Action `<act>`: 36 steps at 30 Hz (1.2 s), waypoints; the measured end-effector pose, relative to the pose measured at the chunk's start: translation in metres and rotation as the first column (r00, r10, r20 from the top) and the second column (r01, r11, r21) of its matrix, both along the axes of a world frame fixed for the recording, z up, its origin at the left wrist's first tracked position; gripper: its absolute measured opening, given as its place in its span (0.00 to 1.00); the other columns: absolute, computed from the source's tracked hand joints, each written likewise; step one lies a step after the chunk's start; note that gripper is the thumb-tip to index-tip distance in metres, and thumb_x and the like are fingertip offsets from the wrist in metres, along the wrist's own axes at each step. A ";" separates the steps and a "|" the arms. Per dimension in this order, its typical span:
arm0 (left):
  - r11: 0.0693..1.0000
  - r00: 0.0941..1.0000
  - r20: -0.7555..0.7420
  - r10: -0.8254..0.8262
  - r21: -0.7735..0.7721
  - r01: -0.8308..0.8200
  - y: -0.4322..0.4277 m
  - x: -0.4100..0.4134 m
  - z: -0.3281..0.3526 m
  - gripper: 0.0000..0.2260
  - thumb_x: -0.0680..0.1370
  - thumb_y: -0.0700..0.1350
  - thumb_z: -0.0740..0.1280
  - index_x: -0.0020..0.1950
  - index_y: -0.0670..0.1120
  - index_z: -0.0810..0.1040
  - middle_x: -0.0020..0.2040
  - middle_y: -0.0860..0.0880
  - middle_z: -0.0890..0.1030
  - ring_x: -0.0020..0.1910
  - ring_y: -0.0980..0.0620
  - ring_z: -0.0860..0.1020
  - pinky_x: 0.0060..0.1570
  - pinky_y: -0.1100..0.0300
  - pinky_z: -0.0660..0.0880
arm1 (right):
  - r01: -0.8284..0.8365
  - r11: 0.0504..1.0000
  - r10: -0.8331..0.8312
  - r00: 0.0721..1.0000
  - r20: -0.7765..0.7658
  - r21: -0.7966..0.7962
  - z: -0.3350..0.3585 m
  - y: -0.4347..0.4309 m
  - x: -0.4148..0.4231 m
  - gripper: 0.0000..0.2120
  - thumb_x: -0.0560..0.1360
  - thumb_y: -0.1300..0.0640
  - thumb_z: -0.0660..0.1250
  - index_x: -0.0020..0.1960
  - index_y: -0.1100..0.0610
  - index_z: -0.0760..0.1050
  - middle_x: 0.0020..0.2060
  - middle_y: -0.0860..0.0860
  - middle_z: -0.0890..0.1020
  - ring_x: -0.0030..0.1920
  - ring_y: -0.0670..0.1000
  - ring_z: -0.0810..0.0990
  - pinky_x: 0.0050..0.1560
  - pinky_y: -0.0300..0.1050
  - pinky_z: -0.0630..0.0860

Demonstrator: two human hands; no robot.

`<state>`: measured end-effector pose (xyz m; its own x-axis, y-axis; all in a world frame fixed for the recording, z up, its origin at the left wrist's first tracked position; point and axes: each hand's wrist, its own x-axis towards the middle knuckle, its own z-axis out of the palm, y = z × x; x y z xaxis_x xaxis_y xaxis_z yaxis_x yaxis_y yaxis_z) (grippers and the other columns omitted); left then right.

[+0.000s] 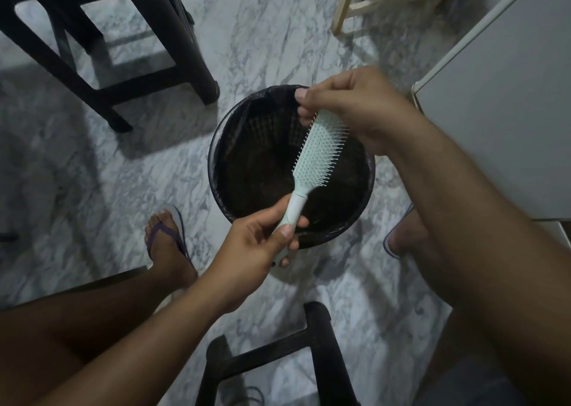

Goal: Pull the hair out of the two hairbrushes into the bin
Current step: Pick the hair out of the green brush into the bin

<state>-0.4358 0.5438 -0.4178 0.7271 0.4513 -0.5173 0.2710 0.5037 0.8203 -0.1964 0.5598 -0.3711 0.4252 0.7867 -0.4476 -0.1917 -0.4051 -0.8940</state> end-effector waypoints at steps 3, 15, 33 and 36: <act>1.000 1.000 -0.002 -0.002 -0.006 0.002 -0.005 0.000 -0.001 0.21 0.82 0.36 0.61 0.73 0.50 0.72 0.52 0.50 0.82 0.40 0.52 0.74 0.39 0.54 0.71 | 0.159 0.987 -0.158 0.982 -0.099 0.004 0.005 0.002 0.009 0.06 0.76 0.62 0.73 0.46 0.67 0.81 0.33 0.54 0.86 0.34 0.50 0.86 0.38 0.40 0.82; 0.959 0.972 -0.024 0.235 -0.155 -0.236 0.005 0.002 -0.004 0.20 0.81 0.37 0.62 0.71 0.51 0.75 0.53 0.48 0.81 0.41 0.52 0.75 0.36 0.57 0.74 | -0.139 0.975 0.160 0.980 0.117 -0.173 -0.020 -0.014 -0.026 0.15 0.84 0.60 0.58 0.66 0.68 0.73 0.58 0.60 0.83 0.54 0.57 0.85 0.48 0.51 0.85; 0.967 0.973 -0.061 0.222 -0.118 -0.228 0.000 0.001 -0.006 0.21 0.82 0.36 0.61 0.73 0.50 0.73 0.53 0.49 0.81 0.42 0.51 0.74 0.37 0.57 0.73 | -0.029 1.000 0.031 0.867 0.498 -0.013 0.012 -0.009 0.008 0.07 0.81 0.60 0.66 0.50 0.61 0.82 0.38 0.51 0.86 0.31 0.42 0.79 0.34 0.38 0.81; 0.967 0.974 -0.056 0.220 -0.115 -0.225 0.000 0.002 -0.005 0.21 0.82 0.36 0.61 0.73 0.51 0.74 0.53 0.49 0.81 0.42 0.51 0.74 0.37 0.56 0.73 | -0.138 0.984 0.180 0.785 0.593 -0.116 0.000 -0.014 -0.002 0.08 0.81 0.59 0.64 0.54 0.56 0.82 0.39 0.45 0.85 0.34 0.39 0.79 0.40 0.34 0.78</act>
<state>-0.4333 0.5436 -0.4232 0.5915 0.5321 -0.6058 0.1739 0.6495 0.7402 -0.1986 0.5459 -0.3712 0.4959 0.8460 -0.1957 0.4456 -0.4413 -0.7789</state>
